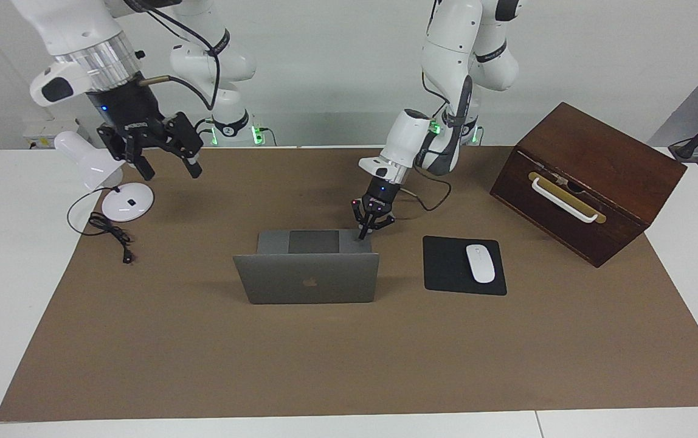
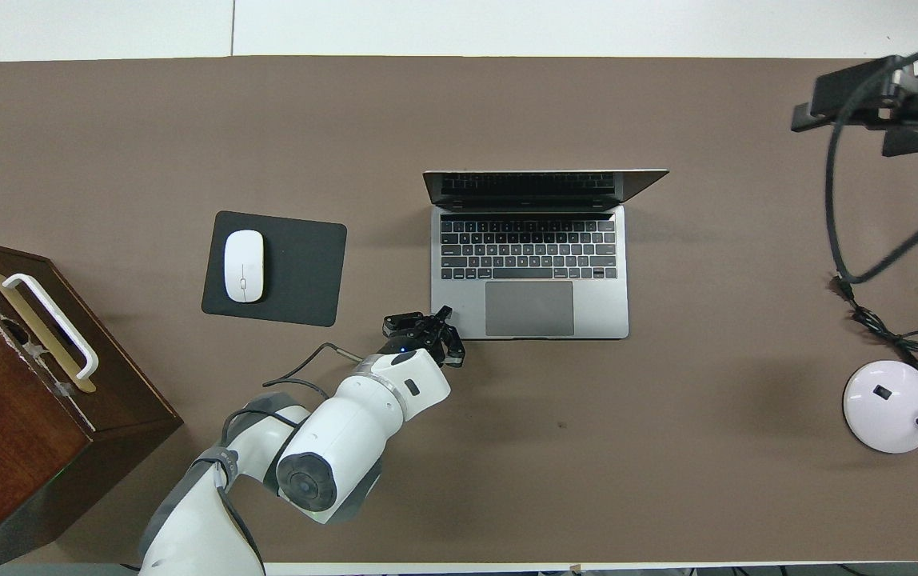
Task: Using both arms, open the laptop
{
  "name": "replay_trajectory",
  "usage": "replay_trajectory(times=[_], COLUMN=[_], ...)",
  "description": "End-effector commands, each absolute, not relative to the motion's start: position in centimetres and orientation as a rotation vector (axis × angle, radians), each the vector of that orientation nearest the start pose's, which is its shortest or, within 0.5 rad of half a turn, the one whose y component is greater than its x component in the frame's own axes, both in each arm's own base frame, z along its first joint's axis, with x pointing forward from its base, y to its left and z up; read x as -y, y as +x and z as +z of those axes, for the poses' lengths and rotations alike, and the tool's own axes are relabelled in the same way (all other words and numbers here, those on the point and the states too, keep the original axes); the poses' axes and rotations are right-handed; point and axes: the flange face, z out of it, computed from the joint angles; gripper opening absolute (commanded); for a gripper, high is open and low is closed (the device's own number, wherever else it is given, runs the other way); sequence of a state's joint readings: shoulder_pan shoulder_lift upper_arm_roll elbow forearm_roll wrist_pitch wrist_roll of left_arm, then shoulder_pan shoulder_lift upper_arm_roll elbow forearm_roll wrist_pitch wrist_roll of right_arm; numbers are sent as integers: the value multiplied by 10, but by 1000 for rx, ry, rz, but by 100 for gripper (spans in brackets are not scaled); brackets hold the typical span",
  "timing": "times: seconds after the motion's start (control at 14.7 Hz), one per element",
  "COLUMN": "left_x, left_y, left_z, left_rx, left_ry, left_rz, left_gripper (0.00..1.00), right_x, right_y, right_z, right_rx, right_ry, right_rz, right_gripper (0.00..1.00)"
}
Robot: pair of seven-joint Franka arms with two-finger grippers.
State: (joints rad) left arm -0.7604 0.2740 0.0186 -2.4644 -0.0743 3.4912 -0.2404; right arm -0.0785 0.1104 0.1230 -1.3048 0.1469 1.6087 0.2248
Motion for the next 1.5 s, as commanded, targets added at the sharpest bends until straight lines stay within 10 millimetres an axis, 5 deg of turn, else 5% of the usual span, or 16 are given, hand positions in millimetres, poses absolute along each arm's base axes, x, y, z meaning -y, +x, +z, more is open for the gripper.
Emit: replay_trajectory(times=[0.0,0.41,0.68,1.43], left_x=[353,339,328,296], left_y=[399,411,428,476], left_z=[298,346,385,452], left_rx=[-622,-546,-497,-417], left_ry=[-3256,-3287,-3296,-3253], left_rz=[-1106,-934,-753,-316], left_gripper=[0,0,0,0], right_x=[-20,-2,19,34], right_y=[558,515,509,500], right_z=[669,624,628,623], right_rx=[-209,-182,-183,-204], right_ry=[-3007,-3065,-3073,-3111], right_rz=[-175,-202,-202,-149], right_gripper=[100,100,100,100])
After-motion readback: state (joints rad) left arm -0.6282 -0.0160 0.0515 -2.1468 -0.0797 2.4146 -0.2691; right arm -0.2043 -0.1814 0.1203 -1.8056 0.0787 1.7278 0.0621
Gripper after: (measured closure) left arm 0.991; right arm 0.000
